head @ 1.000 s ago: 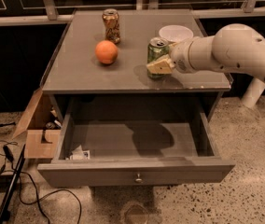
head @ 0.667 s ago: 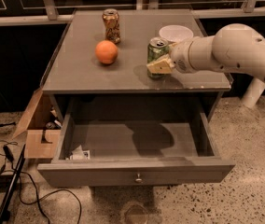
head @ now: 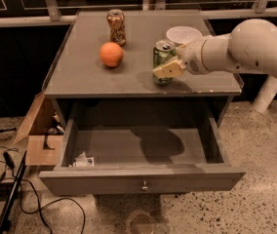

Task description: Place green can into top drawer

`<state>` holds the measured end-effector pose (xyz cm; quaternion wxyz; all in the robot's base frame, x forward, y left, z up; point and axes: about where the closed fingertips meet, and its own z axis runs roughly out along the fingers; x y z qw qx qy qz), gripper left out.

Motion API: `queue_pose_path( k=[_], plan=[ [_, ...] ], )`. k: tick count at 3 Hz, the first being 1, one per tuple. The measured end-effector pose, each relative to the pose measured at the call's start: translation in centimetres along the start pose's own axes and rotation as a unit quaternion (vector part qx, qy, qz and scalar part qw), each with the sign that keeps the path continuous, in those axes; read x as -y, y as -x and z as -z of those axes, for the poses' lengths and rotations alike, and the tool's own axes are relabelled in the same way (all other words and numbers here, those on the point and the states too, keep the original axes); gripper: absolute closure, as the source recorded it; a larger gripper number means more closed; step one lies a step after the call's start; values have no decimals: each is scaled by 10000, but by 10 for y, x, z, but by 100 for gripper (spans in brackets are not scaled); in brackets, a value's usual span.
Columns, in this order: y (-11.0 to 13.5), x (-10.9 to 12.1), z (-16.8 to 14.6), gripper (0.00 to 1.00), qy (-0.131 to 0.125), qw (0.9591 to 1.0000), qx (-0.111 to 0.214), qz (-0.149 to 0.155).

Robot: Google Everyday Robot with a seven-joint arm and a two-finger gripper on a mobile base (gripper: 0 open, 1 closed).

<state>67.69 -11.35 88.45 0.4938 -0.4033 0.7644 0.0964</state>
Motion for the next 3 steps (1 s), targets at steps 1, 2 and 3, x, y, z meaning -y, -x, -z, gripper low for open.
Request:
queue_pose_path(
  k=[1,2,3],
  plan=[
    [6,-18,30,100,288,9996,27,31],
    [9,-46,77,100,640,9979,109,21],
    [5,-49,89,100,703,9975,107,-44]
  ],
)
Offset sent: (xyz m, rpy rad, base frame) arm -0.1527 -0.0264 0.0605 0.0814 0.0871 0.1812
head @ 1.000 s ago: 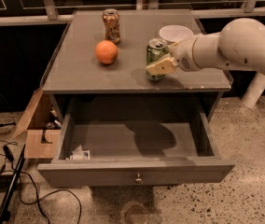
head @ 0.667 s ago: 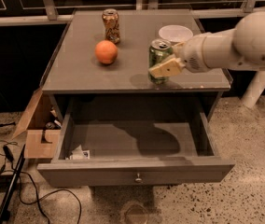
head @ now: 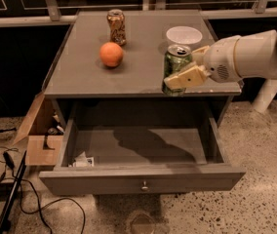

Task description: Place green can into top drawer

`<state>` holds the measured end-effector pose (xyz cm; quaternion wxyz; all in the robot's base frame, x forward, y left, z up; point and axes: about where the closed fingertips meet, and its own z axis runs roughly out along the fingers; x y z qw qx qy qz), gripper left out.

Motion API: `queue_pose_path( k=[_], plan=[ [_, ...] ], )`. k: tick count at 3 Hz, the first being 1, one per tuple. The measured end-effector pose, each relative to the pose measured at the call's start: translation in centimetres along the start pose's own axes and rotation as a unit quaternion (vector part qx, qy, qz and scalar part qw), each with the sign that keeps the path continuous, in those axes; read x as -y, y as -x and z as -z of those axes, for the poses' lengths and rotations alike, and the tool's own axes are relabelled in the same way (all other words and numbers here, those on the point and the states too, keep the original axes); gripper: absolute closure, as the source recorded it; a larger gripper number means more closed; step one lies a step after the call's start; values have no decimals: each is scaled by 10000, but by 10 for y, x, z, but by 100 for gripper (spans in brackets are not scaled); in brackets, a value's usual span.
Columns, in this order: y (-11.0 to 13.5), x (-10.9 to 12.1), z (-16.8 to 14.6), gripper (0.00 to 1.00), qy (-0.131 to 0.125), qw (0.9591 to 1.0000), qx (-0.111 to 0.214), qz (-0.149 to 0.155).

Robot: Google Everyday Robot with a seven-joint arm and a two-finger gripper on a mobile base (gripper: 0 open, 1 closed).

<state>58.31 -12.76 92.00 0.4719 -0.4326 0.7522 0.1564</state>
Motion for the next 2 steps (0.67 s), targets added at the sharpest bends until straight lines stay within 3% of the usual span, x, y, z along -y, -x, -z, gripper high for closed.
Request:
queue_pose_path(
  k=[1,2],
  plan=[
    [-5,-2,-3,100,30,10000,-35,15],
    [-39,-14,-12,100,96,9998,-195,-41]
  ],
)
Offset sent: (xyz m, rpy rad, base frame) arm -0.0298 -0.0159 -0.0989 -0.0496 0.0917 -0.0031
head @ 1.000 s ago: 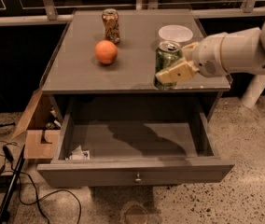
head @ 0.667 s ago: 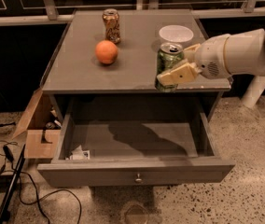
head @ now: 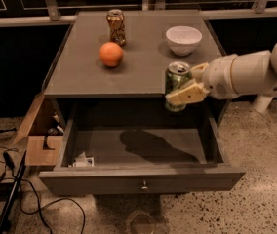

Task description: Place green can into top drawer

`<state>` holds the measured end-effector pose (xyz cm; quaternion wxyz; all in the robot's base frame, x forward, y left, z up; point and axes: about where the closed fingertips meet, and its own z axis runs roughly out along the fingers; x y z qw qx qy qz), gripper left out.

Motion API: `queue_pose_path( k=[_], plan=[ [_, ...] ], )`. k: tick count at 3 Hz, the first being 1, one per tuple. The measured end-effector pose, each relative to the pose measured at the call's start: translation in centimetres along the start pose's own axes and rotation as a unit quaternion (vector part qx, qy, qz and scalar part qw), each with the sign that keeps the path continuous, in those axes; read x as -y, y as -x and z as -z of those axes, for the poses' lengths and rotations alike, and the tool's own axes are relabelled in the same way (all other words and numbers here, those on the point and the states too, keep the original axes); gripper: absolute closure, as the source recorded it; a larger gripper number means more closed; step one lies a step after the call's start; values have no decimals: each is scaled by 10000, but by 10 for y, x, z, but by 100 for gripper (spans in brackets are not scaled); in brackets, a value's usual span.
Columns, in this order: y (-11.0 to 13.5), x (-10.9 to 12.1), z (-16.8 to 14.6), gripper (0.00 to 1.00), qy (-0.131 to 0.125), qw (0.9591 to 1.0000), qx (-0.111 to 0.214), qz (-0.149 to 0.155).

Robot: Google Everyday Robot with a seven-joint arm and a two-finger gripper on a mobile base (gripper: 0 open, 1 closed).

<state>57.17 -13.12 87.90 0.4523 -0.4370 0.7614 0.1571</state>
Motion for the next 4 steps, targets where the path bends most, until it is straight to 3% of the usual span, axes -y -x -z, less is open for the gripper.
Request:
queue_pose_path(
  k=[2,3,4],
  plan=[
    [-81,-33,-25,100,26,9999,-97,-100],
    [-115,-49,-47,100,-17,9996,236,161],
    [-115,-49,-47,100,-16,9996,232,155]
  ],
)
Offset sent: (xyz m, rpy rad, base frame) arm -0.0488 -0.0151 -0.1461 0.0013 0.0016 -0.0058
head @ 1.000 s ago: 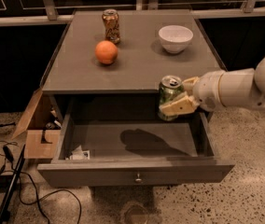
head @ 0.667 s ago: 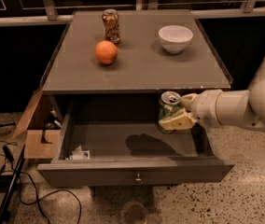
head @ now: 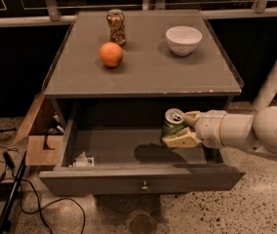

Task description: Place green can into top drawer

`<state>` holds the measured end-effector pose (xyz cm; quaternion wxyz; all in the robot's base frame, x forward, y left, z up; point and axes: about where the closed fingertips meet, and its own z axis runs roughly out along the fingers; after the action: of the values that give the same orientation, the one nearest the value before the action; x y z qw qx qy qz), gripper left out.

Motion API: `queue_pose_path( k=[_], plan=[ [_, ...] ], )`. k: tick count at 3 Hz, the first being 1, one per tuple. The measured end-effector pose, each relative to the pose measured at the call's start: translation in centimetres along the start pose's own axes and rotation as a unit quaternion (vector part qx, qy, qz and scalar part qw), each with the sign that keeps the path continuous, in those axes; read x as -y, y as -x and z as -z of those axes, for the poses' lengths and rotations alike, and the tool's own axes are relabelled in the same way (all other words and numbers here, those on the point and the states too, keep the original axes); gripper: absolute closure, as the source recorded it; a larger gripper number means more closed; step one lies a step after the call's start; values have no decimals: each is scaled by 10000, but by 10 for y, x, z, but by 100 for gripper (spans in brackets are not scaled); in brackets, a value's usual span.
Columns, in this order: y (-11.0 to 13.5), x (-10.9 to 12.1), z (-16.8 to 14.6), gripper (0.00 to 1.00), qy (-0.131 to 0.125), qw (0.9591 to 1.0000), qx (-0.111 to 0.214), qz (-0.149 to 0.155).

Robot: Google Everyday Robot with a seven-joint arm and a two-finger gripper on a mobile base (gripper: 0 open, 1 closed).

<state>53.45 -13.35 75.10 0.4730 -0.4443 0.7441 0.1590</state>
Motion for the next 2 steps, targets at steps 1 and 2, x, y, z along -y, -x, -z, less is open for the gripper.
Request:
queue_pose_path(
  k=[1,2],
  plan=[
    [-5,-3,-11,100,-11,9998,63,178],
    [-14,-11,-39,100,83,9992,219,333]
  ],
)
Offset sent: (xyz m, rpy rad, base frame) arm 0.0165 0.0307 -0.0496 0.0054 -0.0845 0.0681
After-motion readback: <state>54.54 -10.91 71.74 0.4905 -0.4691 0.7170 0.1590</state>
